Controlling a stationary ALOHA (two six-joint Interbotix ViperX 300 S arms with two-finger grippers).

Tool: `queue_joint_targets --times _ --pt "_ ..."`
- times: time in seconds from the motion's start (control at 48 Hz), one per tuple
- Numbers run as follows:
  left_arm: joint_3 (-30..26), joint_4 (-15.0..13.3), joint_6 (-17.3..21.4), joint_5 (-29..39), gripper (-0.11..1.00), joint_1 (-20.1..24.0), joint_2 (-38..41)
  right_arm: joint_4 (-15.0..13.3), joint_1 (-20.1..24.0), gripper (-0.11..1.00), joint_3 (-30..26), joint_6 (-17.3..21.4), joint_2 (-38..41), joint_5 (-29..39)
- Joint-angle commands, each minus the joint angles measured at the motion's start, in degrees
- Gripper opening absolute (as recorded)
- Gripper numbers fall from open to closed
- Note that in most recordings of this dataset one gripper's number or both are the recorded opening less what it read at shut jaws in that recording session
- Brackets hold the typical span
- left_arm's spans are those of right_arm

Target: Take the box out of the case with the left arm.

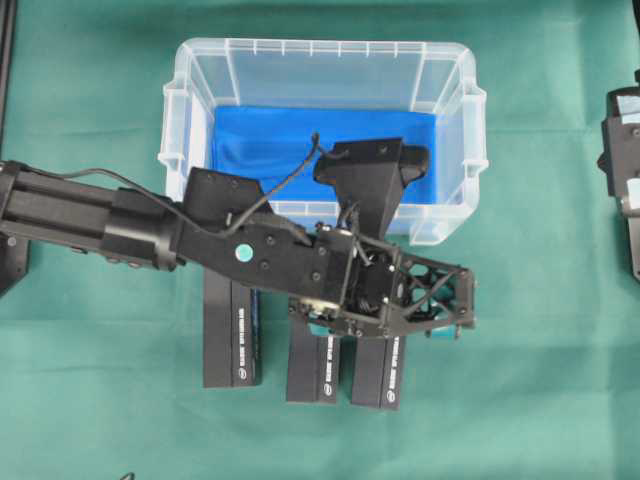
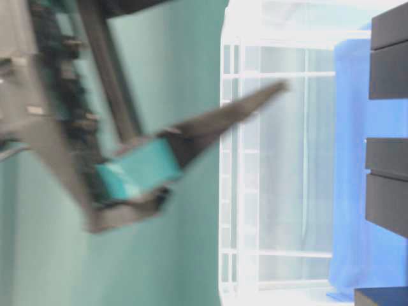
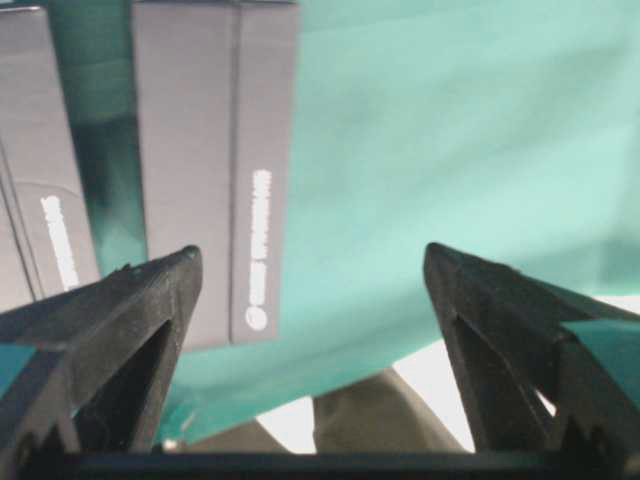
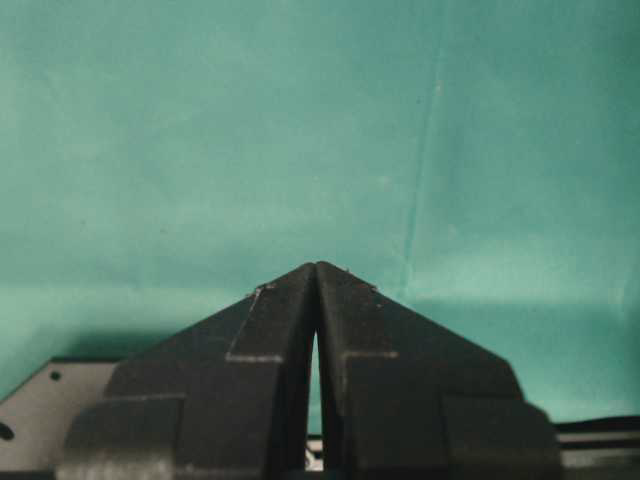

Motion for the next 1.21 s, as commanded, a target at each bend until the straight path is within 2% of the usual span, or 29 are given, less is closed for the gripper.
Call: queue_joint_targets --times 0.0,0.333,0.479,0.645,0.729,0.937,1.187 --pt "-3.96 -0.09 0.44 2.20 0.91 0.53 -2.37 -0.18 -0.09 0.03 -0.62 0.00 0.00 -0.09" --pt "-12.57 0.09 0.62 9.67 0.91 0.88 -2.90 -0.18 -0.09 0.03 -0.53 0.00 0.09 -0.09" --pt "-12.57 0.09 0.70 12.74 0.91 0.88 -3.08 -0.18 -0.09 0.03 -0.53 0.00 0.18 -0.09" --pt "-11.95 0.09 0.88 12.83 0.91 0.70 -3.43 -0.18 -0.09 0.03 -0.62 0.09 0.18 -0.09" --pt "-11.07 0.09 2.64 13.18 0.91 0.53 -4.31 -0.18 -0.09 0.03 -0.62 0.09 0.18 -0.09" --pt "-3.96 0.09 6.06 14.41 0.91 -0.18 -10.11 -0.18 -0.09 0.03 -0.62 0.09 0.18 -0.09" --pt "12.92 0.00 5.27 14.24 0.91 -1.67 -21.88 -0.18 -0.09 0.03 -0.62 0.09 0.18 -0.09"
